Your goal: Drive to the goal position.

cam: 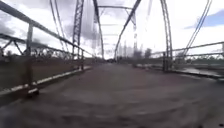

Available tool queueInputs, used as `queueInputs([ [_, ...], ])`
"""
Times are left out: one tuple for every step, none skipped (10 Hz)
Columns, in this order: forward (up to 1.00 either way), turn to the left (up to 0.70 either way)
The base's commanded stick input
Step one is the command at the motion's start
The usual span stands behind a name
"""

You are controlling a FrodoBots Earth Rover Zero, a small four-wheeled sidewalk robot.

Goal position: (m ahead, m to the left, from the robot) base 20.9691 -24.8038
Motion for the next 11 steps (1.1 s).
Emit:
queueInputs([
  [1.0,0.0],
  [1.0,0.0],
  [1.0,0.0],
  [1.0,0.0],
  [1.0,0.0],
  [1.0,0.0],
  [1.0,0.0],
  [1.0,0.0],
  [1.0,0.0],
  [1.0,0.0],
  [1.0,0.0],
])
